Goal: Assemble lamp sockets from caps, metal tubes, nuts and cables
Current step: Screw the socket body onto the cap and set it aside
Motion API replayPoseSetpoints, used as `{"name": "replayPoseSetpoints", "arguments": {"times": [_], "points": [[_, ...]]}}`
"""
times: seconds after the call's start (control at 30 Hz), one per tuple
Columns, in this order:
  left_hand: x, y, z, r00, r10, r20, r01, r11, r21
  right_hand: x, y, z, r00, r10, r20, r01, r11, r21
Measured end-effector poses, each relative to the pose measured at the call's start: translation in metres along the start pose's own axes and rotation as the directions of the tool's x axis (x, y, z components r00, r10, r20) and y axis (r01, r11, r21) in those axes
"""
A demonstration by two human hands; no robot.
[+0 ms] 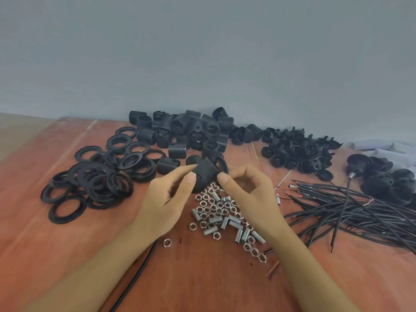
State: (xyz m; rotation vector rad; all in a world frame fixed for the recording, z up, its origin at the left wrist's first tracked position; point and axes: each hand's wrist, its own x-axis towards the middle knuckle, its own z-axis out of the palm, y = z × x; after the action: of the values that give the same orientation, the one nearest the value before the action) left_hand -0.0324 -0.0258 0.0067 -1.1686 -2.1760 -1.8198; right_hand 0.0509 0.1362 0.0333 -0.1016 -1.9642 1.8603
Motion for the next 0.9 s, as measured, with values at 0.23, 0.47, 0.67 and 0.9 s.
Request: {"name": "replayPoseSetpoints", "arguments": {"times": [0.23, 0.47, 0.67, 0.9], "points": [[-0.002, 0.001, -0.003, 0.977, 0.002, 0.212, -0.028, 0.993, 0.116, 0.001, 0.000, -0.037, 0.974, 0.115, 0.196, -0.101, 0.992, -0.079], [0.000, 0.000, -0.002, 0.935, -0.103, 0.339, 0.177, 0.964, -0.197, -0.001, -0.003, -0.042, 0.957, 0.069, 0.281, -0.030, 0.990, -0.139], [0.001, -0.008, -0.003, 0.927, -0.098, 0.363, 0.192, 0.953, -0.235, -0.003, 0.001, -0.038, 0.963, 0.056, 0.265, -0.004, 0.981, -0.193], [-0.001, -0.008, -0.003, 0.937, -0.036, 0.347, 0.031, 0.999, 0.021, -0.002, 0.013, -0.029, 0.996, 0.065, 0.068, -0.040, 0.947, -0.320]]}}
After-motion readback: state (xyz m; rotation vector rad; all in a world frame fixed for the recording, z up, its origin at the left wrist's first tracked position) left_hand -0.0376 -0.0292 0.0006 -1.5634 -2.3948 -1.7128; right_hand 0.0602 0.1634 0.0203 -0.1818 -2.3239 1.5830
